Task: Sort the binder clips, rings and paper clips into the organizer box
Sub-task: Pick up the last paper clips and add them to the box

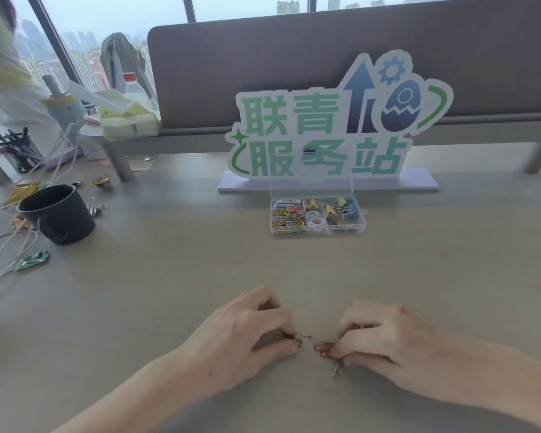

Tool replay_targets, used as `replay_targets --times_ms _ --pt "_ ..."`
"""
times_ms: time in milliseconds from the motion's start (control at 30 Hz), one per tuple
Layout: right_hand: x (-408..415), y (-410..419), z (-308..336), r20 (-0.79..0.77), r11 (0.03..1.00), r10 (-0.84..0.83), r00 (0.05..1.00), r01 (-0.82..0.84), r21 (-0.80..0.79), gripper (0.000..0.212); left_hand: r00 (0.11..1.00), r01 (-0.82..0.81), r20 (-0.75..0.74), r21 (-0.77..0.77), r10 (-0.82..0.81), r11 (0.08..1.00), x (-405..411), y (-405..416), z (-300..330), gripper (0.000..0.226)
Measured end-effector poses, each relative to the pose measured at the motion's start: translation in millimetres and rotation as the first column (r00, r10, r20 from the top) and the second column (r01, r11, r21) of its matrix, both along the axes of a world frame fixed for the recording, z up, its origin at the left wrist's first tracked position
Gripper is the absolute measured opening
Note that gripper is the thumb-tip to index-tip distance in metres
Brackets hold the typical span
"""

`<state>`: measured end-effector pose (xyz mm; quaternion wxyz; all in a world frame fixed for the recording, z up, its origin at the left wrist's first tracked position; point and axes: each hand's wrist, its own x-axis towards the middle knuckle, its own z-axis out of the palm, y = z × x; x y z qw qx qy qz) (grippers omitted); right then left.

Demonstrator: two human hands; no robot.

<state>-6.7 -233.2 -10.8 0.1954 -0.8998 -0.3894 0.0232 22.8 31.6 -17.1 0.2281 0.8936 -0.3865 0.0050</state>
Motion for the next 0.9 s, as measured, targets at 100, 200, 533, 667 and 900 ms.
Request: replay_targets --times_ms 100,200,533,667,900 --pt "0 -1 -1 0.032 0.999 -0.049 0.998 0.049 0.010 0.011 1.000 -0.013 0.014 -0.021 0.014 1.000 0 -1 0 0.019" --pt "-3 0 3 0.040 0.995 -0.102 0.994 0.103 -0.016 0.024 1.000 -0.011 0.013 -0.027 0.011 1.000 0 -1 -1 0.017" --pt "-12 16 -1 0.035 0.988 -0.132 0.991 0.134 -0.083 0.046 0.998 -0.016 0.066 -0.049 0.019 0.999 -6 -3 -5 0.018" --pt "-14 17 1 0.016 0.984 -0.164 0.986 0.165 -0.074 0.032 0.996 -0.020 0.090 -0.057 0.025 0.998 -7 -3 -7 0.016" --pt "-9 14 -1 0.042 0.987 -0.152 0.988 0.154 -0.055 0.011 0.990 -0.030 0.138 -0.012 0.032 0.999 -11 -5 -5 0.016"
